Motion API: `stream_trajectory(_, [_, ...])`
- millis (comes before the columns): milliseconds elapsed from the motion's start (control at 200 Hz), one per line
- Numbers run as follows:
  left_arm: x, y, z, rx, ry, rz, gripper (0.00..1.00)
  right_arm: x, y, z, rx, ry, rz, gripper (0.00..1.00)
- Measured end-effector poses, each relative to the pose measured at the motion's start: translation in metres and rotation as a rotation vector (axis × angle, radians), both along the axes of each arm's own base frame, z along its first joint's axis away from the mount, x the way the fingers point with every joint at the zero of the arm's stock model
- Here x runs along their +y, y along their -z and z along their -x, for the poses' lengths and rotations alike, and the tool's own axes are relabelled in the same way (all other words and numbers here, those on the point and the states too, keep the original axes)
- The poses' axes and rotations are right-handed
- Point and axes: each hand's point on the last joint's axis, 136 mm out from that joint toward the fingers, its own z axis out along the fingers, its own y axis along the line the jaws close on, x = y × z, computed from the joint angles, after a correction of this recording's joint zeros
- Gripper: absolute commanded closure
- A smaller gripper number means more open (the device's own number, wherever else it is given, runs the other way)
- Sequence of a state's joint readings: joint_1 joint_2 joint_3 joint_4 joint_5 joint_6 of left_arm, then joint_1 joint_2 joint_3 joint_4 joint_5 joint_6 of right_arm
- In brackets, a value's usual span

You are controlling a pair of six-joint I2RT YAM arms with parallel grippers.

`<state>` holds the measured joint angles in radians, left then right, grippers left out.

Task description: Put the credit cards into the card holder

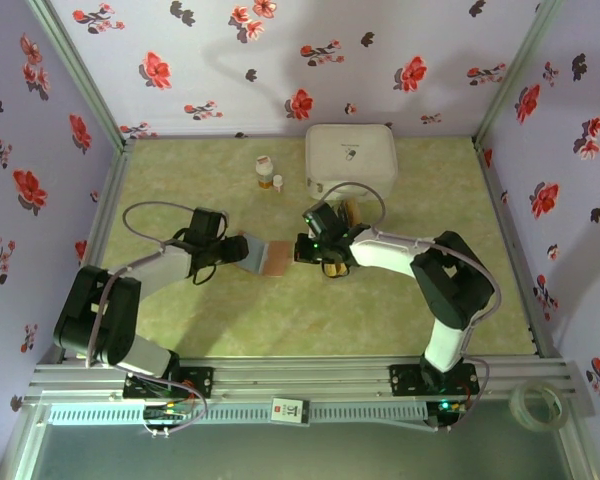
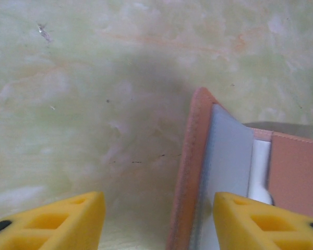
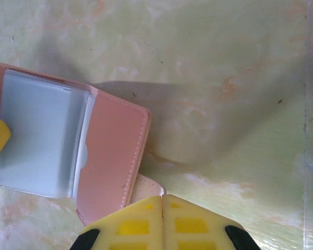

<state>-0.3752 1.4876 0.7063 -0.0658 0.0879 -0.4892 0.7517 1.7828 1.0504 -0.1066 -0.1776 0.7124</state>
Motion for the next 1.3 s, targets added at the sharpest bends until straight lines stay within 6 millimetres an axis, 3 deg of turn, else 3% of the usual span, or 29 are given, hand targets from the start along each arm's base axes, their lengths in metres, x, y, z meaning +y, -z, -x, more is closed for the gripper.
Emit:
stream_trajectory(315, [-0.009,-0.006,-0.005,-0.024,0.016,0.051,0.79,0.007,0.002,0.001,-0.002,-0.018,0.003,1.00])
stream_trajectory(460, [-0.010,-0.005,-0.004,-0.024,0.011,0.066,0.94,0.006,0.002,0.001,-0.004,-0.020,0.006,0.70])
stream_trajectory(585, [-0.010,-0.009,-0.001,-0.030,0.007,0.080,0.96,0.005,0.002,0.002,-0.012,-0.030,0.016,0.61])
stream_trajectory(775, [-0.010,-0.018,0.002,-0.049,-0.008,0.104,0.96,0.002,-0.023,0.012,-0.049,-0.036,0.008,0.60])
stream_trajectory(950, [-0.011,-0.024,0.012,-0.059,-0.017,0.124,0.96,0.020,-0.045,0.029,-0.096,-0.092,-0.018,0.64])
stream_trajectory(1110, [-0.010,-0.020,0.024,-0.045,-0.036,0.137,0.96,0.041,-0.037,0.039,-0.084,-0.140,-0.035,0.74])
stream_trajectory(1300, [-0.009,-0.019,0.027,-0.041,-0.051,0.143,0.96,0.058,-0.004,0.036,-0.043,-0.151,-0.057,0.82])
